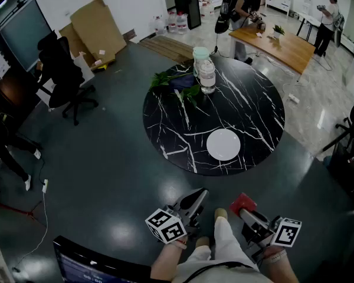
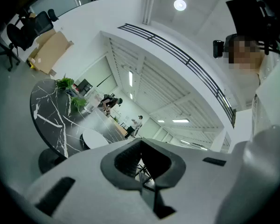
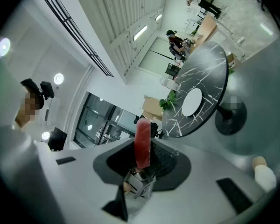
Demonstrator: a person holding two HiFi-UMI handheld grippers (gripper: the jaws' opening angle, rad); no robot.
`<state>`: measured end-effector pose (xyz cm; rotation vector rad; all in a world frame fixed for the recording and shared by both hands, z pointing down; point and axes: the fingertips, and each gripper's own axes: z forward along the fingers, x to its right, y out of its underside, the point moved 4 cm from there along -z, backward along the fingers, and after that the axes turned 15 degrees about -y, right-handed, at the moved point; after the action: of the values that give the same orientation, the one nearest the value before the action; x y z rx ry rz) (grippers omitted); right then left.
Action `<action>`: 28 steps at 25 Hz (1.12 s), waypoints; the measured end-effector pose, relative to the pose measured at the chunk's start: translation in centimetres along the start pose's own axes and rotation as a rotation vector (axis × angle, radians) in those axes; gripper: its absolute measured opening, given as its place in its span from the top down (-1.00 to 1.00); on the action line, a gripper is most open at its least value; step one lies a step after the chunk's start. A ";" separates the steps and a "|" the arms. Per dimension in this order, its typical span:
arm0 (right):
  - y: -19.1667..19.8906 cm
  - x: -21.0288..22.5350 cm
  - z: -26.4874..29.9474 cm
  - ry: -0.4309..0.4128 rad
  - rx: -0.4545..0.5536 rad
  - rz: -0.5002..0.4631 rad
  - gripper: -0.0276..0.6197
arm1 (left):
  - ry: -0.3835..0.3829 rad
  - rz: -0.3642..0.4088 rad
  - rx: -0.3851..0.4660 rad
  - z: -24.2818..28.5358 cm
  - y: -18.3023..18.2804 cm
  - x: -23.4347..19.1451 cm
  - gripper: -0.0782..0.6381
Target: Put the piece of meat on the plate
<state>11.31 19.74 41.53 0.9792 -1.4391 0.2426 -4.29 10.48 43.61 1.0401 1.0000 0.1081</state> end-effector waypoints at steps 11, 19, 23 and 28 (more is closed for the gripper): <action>-6.8 5.8 4.5 -0.023 -0.128 0.040 0.63 | -0.066 -0.010 0.030 7.3 -2.4 -2.7 0.76; -10.3 9.9 6.9 -0.029 -0.215 0.054 0.63 | -0.145 0.000 0.069 11.1 -2.9 -4.9 0.76; -11.3 12.1 8.5 -0.023 -0.265 0.063 0.63 | -0.195 0.001 0.073 12.3 -2.8 -6.4 0.76; -12.4 15.1 10.2 0.001 -0.310 0.081 0.63 | -0.221 0.025 0.077 14.2 -2.9 -8.7 0.76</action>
<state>15.16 -0.89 48.32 0.6694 -1.4653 0.0755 0.00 -5.03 48.78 1.1090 0.7958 -0.0251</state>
